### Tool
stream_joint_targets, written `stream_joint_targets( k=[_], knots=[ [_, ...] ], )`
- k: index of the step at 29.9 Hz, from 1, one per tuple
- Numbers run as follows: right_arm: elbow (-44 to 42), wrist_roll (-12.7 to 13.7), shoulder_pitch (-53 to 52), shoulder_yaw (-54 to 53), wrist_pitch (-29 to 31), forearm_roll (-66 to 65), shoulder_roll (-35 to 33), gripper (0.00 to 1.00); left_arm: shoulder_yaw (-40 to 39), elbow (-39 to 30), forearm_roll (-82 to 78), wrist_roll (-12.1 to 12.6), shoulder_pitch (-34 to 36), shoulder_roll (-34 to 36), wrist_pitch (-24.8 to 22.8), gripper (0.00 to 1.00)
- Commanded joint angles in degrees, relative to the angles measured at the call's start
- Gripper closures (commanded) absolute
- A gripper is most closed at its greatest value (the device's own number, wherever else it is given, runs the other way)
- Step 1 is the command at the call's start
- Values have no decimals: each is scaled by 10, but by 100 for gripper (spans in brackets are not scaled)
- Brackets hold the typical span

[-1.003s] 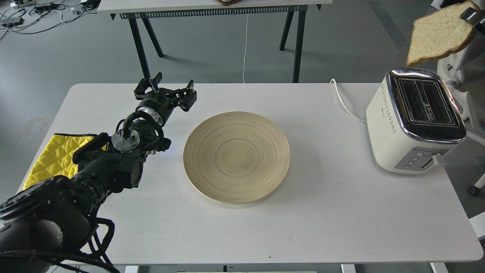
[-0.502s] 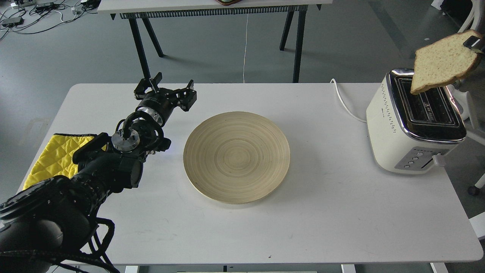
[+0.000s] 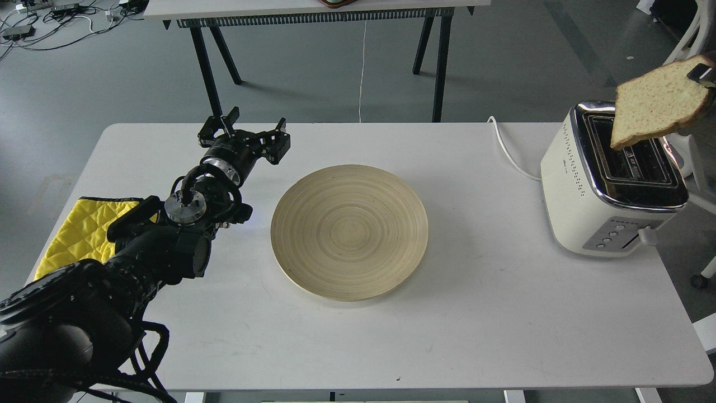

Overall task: Put bread in toaster with right arm
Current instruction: 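Carry the bread slice up and over the toaster's slots, then lower the bread slice into the toaster slot and release it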

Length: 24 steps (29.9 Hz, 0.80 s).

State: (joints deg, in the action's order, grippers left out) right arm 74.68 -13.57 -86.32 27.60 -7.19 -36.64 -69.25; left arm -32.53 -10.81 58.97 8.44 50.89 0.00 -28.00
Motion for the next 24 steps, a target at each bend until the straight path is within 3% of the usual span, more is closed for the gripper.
stream_joint_targets(
  k=[1,24],
  knots=[
    [-1,0,0,0,9,0,-2,93,0,0,0,0,0,0,0,0],
    [-1,0,12,13,24,-1,-3,93,0,0,0,0,0,0,0,0]
  ],
)
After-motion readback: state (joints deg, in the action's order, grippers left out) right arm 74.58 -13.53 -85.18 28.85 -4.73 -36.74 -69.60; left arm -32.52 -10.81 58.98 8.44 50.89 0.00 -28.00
